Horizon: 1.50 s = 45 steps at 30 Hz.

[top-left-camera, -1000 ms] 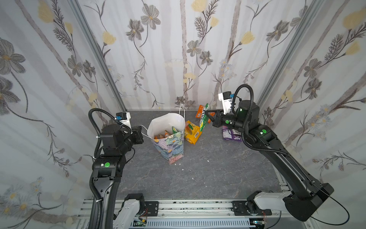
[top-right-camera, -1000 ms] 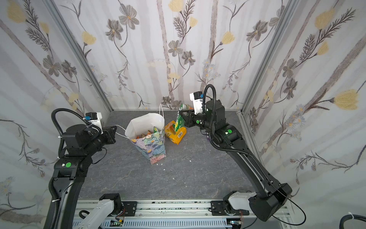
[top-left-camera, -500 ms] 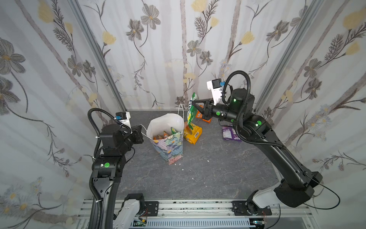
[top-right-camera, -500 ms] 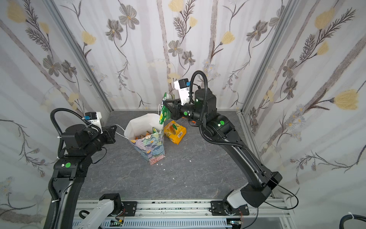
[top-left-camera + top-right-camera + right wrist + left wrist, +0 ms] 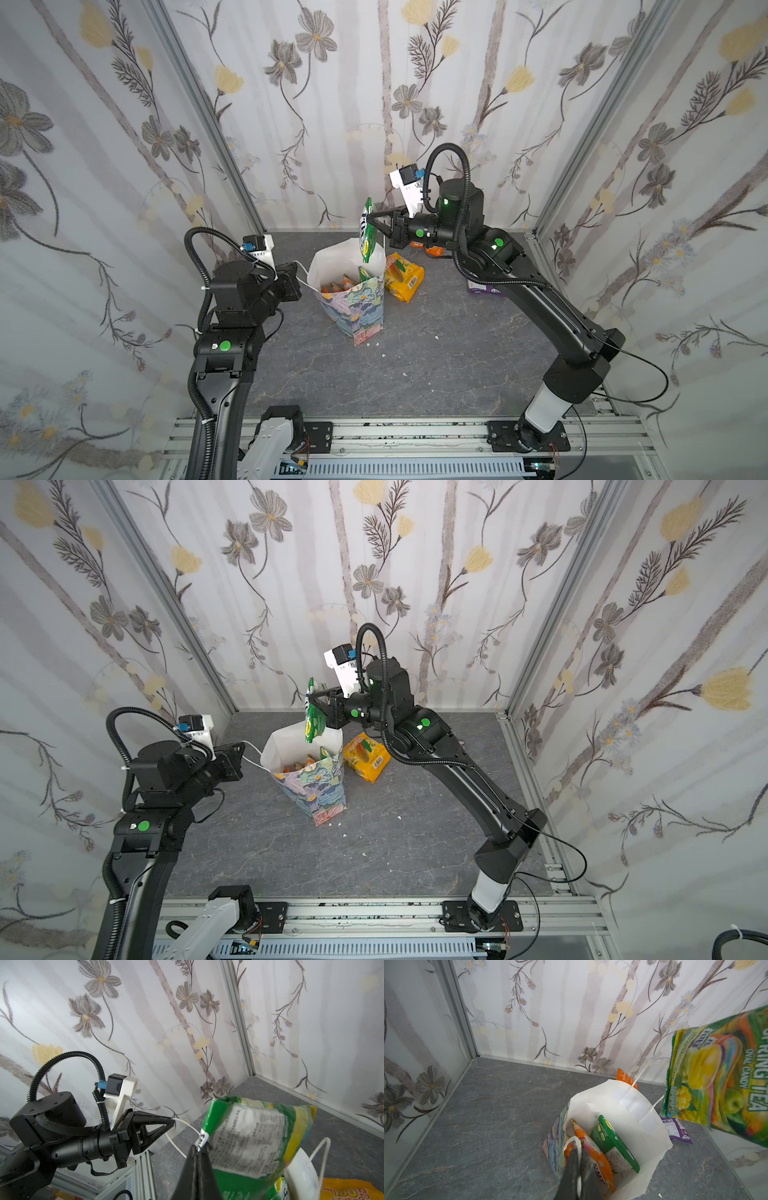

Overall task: Place the snacks into the paper bag
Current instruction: Place the snack in the paper bag.

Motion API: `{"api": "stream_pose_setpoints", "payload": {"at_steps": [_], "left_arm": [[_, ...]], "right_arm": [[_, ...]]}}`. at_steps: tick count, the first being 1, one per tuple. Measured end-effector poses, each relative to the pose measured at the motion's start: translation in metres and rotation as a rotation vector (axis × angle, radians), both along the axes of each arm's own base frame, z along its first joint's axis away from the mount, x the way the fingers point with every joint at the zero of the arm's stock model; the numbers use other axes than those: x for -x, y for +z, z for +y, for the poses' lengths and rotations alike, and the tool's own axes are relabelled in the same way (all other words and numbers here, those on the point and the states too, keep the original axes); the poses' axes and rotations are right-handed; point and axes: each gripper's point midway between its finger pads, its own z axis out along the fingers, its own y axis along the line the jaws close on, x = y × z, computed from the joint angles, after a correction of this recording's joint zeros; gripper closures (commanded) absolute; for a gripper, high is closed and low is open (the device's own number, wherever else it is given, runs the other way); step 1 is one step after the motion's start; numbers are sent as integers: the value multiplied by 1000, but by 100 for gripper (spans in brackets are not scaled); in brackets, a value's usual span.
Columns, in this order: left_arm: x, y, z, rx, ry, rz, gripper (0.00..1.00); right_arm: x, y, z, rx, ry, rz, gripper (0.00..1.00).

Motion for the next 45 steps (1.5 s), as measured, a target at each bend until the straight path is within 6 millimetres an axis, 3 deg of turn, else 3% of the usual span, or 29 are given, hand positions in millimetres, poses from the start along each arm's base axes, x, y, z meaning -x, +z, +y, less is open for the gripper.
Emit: {"api": "stream_pose_setpoints", "payload": {"at_steps": [4, 14, 34, 40, 45], "left_arm": [[-1, -2, 1, -3, 8, 4, 100], [-2, -4, 2, -7, 10, 8, 100], [0, -5, 3, -12, 12, 7, 100], [0, -5, 3, -12, 12, 7, 100], [0, -5, 3, -13, 13, 5, 100]], "right_arm": [[0, -8, 15, 16, 46, 21, 100], [-4, -64, 43, 113, 154, 126, 100], [-10, -118, 65, 186, 244, 206, 100], [-7, -117, 71, 185, 286, 224, 100], [3, -101, 63, 193, 298, 219, 100]]}}
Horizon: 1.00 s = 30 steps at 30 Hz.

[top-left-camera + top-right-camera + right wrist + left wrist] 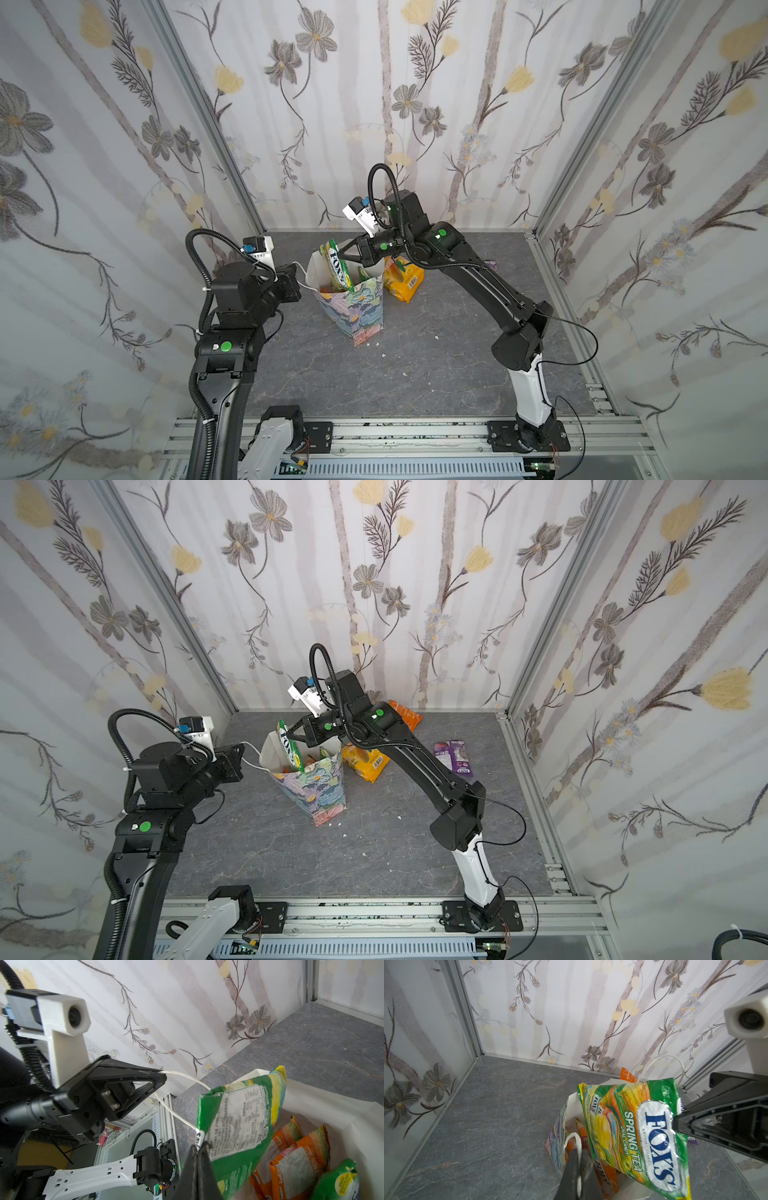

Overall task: Place the snacks into the paper bag
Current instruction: Place the snack in the paper bag.

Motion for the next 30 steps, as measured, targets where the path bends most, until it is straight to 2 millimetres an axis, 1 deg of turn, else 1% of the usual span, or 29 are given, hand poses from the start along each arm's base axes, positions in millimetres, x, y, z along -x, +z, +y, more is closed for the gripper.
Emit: {"api": "stream_pose_setpoints", "payload": {"at_steps": [4, 7, 15, 21, 23, 30], "left_arm": [[-2, -1, 1, -4, 6, 4, 100], [-2, -1, 1, -4, 6, 4, 100], [1, 0, 3, -8, 13, 0, 100], [0, 0, 3, -12, 16, 0, 100], [0, -1, 3, -12, 16, 1, 100], [-1, -2, 3, -11, 15, 5, 100]], "right_arm": [[10, 17, -10, -9, 2, -9, 100], [13, 19, -10, -11, 6, -8, 100], [3, -6, -3, 30, -17, 56, 100], [2, -8, -2, 31, -30, 93, 100], [0, -12, -1, 35, -35, 108, 100], [-8, -40, 8, 67, -31, 189, 100]]}}
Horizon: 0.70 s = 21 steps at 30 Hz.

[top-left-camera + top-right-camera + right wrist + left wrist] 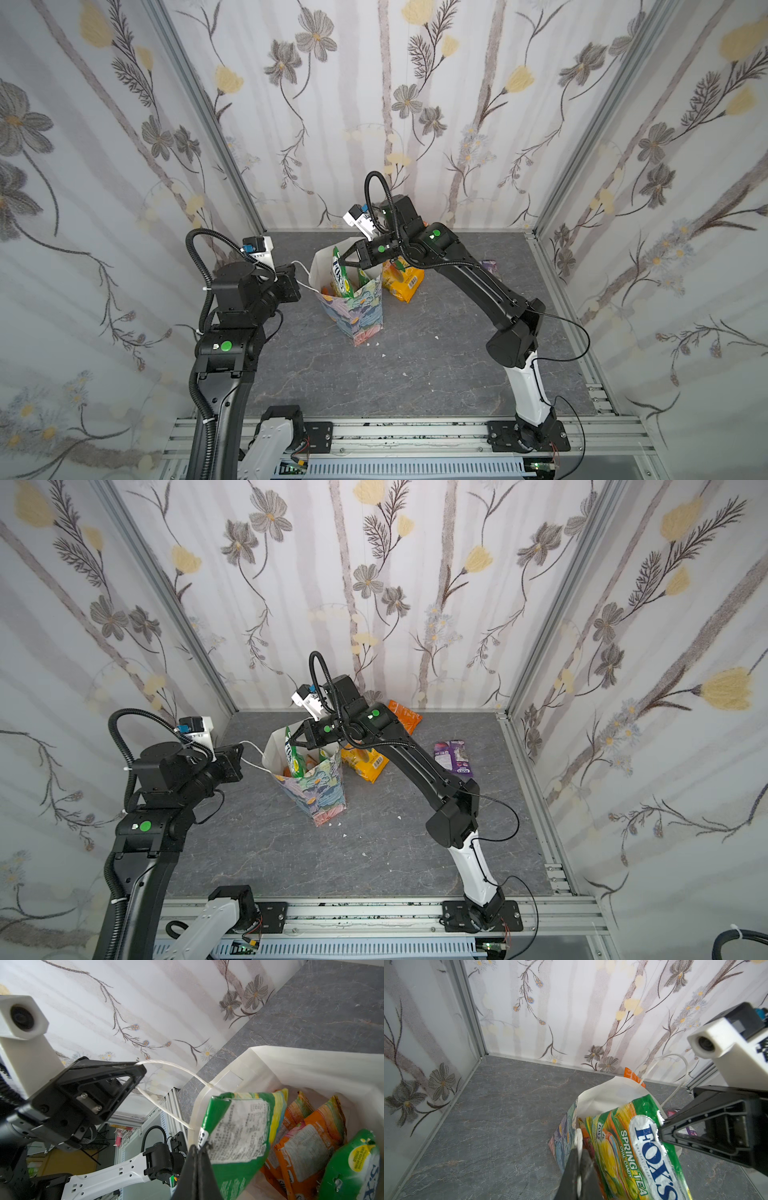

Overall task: Place the snacks into the paper bag
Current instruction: Place the snack in the paper bag.

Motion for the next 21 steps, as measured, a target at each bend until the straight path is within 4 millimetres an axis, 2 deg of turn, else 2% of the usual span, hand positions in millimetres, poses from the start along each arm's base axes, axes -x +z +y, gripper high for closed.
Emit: {"api": "stream_pose_setpoints", "payload": {"at_steps": [5, 13, 21], "left_arm": [[0, 0, 0, 0, 1, 1, 100], [-2, -2, 1, -3, 6, 9, 100], [-3, -2, 1, -3, 7, 9, 100]], "right_arm": [[-10, -4, -1, -5, -23, 21, 97], [-44, 5, -19, -10, -143, -16, 57], [-45, 28, -30, -8, -208, -95, 51]]}}
